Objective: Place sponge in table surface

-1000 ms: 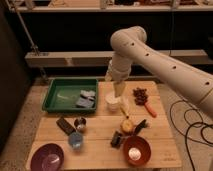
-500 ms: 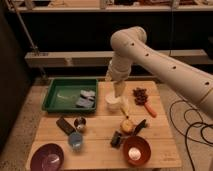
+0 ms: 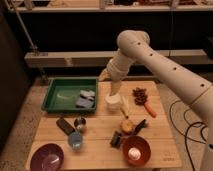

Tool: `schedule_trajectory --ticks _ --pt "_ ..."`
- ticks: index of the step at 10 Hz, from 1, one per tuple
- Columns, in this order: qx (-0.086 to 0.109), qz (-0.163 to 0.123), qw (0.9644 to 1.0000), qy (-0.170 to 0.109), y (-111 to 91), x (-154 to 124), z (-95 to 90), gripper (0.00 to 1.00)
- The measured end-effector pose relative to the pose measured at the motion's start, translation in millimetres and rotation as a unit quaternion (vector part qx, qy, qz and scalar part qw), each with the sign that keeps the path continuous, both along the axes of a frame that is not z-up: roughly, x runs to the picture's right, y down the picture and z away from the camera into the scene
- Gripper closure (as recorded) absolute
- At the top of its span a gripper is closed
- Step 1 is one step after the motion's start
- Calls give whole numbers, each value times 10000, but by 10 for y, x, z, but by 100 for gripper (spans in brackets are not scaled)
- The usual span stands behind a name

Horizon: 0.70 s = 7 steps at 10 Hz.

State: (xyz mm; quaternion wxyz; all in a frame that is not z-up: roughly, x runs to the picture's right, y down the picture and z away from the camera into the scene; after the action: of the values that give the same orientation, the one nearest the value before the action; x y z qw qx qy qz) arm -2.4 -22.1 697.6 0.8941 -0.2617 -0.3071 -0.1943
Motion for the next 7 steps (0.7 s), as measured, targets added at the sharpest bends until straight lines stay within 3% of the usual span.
schedule_trajectory --ticks 2,4,5,7 --pt "-99 11 9963 -856 -37 -538 125 35" --pt "-39 -97 9905 -1370 -42 -935 202 35" --pt "136 -191 9888 -1471 -7 -1109 242 35" --pt "446 -325 9888 -1388 167 -1262 370 35"
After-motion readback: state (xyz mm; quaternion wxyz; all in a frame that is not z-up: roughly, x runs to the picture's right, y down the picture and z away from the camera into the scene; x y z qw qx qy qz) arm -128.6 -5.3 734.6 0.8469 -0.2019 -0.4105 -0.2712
